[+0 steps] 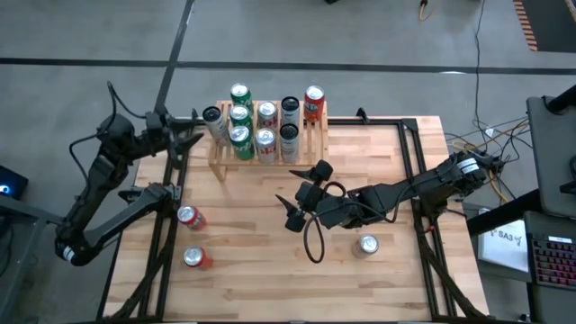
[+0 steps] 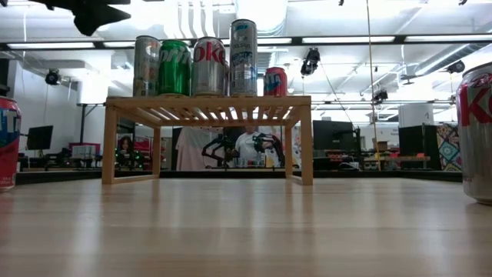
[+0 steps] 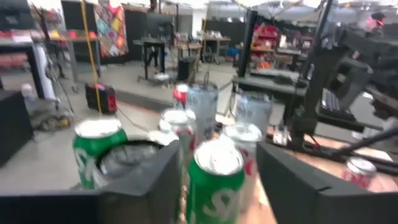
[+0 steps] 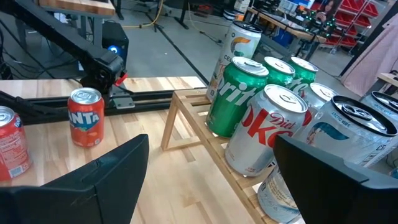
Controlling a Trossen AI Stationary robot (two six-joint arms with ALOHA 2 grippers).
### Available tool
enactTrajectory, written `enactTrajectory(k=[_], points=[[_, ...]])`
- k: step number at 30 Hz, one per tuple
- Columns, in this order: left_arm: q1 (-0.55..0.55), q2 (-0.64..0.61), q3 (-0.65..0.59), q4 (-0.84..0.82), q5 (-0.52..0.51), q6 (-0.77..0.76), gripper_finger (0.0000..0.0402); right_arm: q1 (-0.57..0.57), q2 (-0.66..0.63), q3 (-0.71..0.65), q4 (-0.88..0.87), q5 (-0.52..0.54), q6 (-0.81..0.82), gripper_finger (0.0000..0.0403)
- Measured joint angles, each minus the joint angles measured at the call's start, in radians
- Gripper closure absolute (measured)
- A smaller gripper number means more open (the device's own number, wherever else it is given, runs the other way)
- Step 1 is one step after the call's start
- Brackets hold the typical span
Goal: Place canned beverage on shelf
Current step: Put the yellow soda can on the shelf
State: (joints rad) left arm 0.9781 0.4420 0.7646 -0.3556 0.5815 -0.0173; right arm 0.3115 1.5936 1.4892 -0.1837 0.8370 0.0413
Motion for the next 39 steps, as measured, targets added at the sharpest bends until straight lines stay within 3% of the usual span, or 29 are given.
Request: enactTrajectory(k=[10,13,19,28,33,39], points=[[-0.016,0.026,-0.066,-0.061,0.006,0.014,0.0391,0.0,0.0,0.0,0.0,-0.003,0.0,0.0071],[-0.016,0.051,-0.067,-0.056,-0.012,0.026,0.0391,0.0,0.0,0.0,0.0,-0.003,0.0,0.0071],[-0.017,0.105,-0.066,-0.055,-0.151,0.024,0.04,0.0,0.0,0.0,0.0,-0.003,0.0,0.0071],[-0.016,0.122,-0.065,-0.041,-0.161,0.027,0.0401,0.0,0.0,0.0,0.0,-0.003,0.0,0.0071],[-0.016,0.114,-0.065,-0.049,-0.246,0.01,0.0401,0.0,0.0,0.0,0.0,-0.003,0.0,0.0071],[-0.016,0.078,-0.048,-0.053,-0.225,-0.021,0.0401,0.0,0.0,0.0,-0.008,-0.003,0.0,0.0071]])
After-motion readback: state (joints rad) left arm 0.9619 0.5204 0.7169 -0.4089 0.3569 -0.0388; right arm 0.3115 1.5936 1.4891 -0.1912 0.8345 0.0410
